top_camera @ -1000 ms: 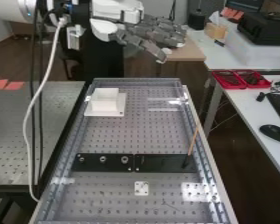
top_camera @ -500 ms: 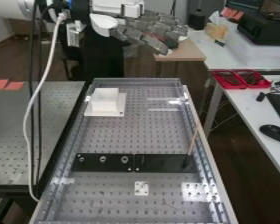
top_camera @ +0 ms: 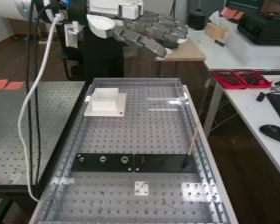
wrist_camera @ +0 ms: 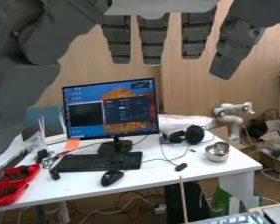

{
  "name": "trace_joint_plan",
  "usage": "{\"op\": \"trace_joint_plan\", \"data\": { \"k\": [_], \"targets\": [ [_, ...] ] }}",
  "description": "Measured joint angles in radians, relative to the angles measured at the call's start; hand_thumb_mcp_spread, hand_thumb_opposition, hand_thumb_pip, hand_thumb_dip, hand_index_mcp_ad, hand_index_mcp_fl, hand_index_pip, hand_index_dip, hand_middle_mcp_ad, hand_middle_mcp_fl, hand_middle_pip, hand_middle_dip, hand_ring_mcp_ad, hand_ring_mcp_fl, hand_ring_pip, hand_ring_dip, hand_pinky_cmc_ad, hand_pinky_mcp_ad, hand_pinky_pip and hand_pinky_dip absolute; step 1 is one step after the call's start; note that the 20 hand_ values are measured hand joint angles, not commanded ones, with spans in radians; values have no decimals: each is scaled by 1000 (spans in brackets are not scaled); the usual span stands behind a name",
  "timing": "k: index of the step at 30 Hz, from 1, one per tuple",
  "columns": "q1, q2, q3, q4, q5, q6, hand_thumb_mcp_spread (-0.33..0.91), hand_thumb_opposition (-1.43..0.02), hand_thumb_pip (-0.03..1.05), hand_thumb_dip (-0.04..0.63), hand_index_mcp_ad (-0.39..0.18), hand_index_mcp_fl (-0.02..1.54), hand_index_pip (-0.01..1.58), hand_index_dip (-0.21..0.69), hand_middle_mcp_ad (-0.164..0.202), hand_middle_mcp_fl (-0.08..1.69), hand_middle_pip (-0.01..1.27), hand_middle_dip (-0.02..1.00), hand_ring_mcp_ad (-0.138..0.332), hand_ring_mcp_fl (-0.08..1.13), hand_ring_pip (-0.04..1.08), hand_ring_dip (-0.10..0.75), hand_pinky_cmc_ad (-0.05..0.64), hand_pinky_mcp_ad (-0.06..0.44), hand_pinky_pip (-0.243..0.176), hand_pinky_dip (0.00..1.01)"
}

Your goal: Grab the drill bit and place it in the clear container

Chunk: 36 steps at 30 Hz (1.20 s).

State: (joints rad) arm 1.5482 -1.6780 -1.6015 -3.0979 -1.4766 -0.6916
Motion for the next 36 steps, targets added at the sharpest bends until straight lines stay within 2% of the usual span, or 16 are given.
{"op": "trace_joint_plan", "data": {
  "k": [2,4,10,17,23,26,36],
  "targets": [
    [0,0,0,0,5,0,241,-681,262,30,-66,70,87,133,70,-10,133,106,208,2,87,-87,475,293,-141,332],
    [-2,0,0,0,9,-1,239,-681,262,30,-54,70,87,133,73,-9,136,106,222,2,91,-87,473,293,-141,332],
    [-7,0,1,-1,-52,-5,239,-682,262,31,-56,70,87,133,66,-9,136,106,220,0,91,-87,468,297,-141,332],
    [0,1,1,-3,8,-2,239,-682,262,31,-44,70,87,133,73,-9,138,106,236,0,91,-87,464,288,-143,332],
    [-6,1,2,-4,-55,-7,239,-682,262,31,-56,70,87,133,68,-12,138,99,239,0,91,-84,461,278,-143,332],
    [-9,0,2,-4,-52,-8,239,-682,262,31,-40,70,87,133,77,-12,138,98,239,0,91,-87,466,278,-143,332],
    [-10,0,1,0,-52,-8,241,-682,262,31,-54,70,84,126,70,-12,136,98,241,0,91,-87,447,278,-143,332]
  ]
}}
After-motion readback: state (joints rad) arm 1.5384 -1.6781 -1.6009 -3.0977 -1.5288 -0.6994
